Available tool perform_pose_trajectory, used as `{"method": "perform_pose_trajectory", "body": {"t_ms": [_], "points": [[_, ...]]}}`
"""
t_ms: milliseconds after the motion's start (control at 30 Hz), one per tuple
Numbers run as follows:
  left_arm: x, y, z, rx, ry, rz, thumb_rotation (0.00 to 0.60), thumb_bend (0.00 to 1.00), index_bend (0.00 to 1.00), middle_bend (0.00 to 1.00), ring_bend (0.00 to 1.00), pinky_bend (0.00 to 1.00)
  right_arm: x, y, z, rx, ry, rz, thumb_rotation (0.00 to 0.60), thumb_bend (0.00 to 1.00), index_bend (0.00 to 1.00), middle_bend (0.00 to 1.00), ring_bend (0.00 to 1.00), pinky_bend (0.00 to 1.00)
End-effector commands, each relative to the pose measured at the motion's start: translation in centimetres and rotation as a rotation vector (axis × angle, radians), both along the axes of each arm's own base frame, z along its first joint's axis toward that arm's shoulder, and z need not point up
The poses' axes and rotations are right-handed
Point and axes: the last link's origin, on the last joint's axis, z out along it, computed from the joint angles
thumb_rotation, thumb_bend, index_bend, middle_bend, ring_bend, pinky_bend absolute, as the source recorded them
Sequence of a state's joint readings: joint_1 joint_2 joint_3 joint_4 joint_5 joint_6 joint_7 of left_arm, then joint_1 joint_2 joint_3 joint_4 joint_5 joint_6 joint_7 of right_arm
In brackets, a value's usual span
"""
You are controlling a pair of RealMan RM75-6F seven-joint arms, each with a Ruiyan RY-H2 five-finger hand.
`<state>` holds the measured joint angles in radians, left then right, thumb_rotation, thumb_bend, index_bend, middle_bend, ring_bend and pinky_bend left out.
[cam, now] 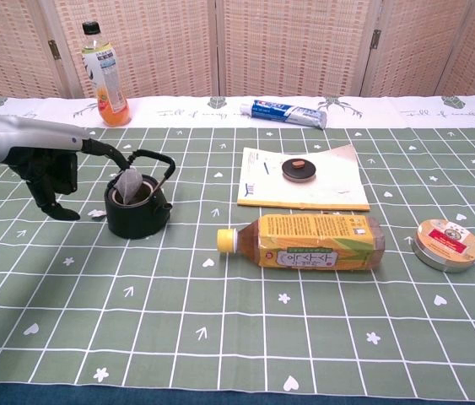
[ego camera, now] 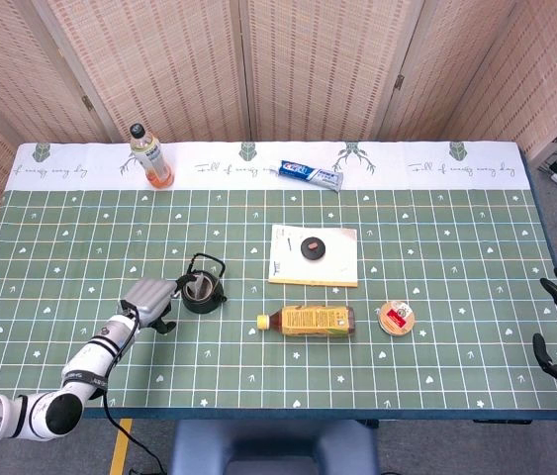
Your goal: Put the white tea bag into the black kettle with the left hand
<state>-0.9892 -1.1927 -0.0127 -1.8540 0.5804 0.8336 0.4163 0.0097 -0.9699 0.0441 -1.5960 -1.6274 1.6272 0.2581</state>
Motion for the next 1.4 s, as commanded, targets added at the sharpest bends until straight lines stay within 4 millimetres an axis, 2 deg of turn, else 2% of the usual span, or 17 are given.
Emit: {"method": "perform_pose_trajectory", "body": {"t_ms": [33,1400], "points": [[0.0,0.0,0.0,-0.001,-0.003,0.003,0.6,0.28,0.11,1.0,1.0,1.0,0.0,0.0,0.1,-0.008,0.005,-0.002,0.6,0.54,0.0,0.0,0.0,0.0],[-3.9,0.5,-3.8,-0.077,-0.064,0.041,0.6,0.28,0.14,1.0,1.0,1.0,-0.1,-0.1,0.2,-0.02,0.004,-0.011,0.6,0.54,0.0,0.0,0.0,0.0]]}}
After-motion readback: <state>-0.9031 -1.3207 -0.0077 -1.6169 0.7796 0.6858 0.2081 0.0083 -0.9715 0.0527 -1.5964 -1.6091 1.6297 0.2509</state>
